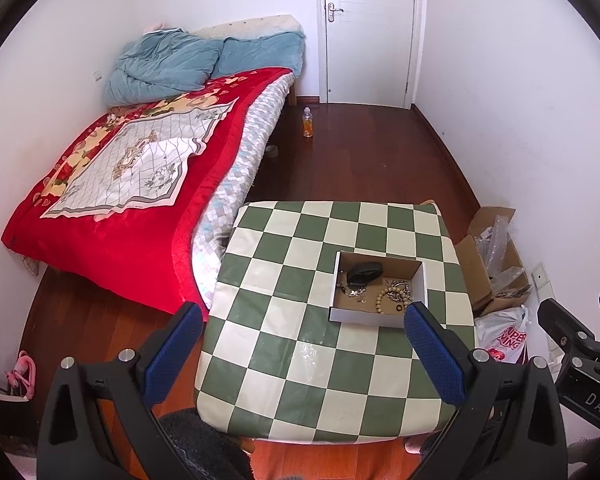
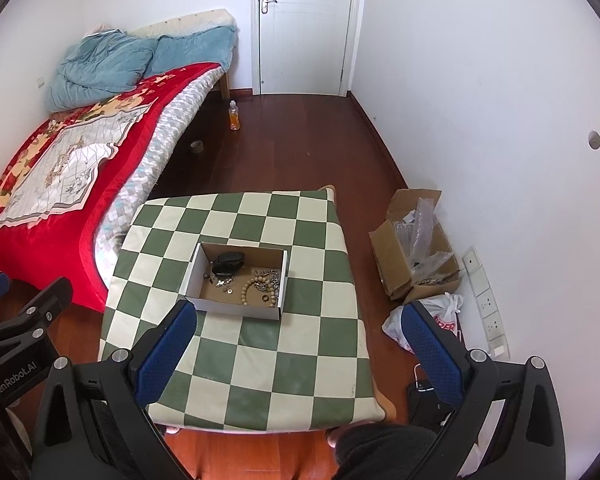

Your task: Organize jewelry

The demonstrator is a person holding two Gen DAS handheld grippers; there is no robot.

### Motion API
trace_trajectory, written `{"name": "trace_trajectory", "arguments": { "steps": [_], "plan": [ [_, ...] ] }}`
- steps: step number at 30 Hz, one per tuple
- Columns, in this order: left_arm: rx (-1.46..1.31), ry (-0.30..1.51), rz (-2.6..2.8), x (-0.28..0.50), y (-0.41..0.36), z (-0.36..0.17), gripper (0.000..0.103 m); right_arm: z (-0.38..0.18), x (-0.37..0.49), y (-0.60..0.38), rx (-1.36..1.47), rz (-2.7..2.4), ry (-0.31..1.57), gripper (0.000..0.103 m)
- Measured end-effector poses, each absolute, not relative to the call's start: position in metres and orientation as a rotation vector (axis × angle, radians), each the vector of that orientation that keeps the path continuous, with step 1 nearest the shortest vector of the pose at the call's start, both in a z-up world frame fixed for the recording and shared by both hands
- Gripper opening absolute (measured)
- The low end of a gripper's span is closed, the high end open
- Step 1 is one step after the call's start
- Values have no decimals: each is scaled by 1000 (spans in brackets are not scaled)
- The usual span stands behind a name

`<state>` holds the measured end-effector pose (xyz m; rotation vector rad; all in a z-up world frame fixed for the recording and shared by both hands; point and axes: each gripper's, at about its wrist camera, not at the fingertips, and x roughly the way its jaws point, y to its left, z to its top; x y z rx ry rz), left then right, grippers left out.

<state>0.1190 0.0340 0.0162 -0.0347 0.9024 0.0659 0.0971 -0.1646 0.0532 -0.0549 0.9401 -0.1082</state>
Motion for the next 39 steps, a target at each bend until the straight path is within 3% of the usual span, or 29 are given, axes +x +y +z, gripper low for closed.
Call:
{"name": "trace_trajectory", "arguments": {
  "steps": [39],
  "plan": [
    [-27, 885, 75, 116, 35, 19, 103, 54, 94, -163, -26, -96, 937, 103]
  ]
}}
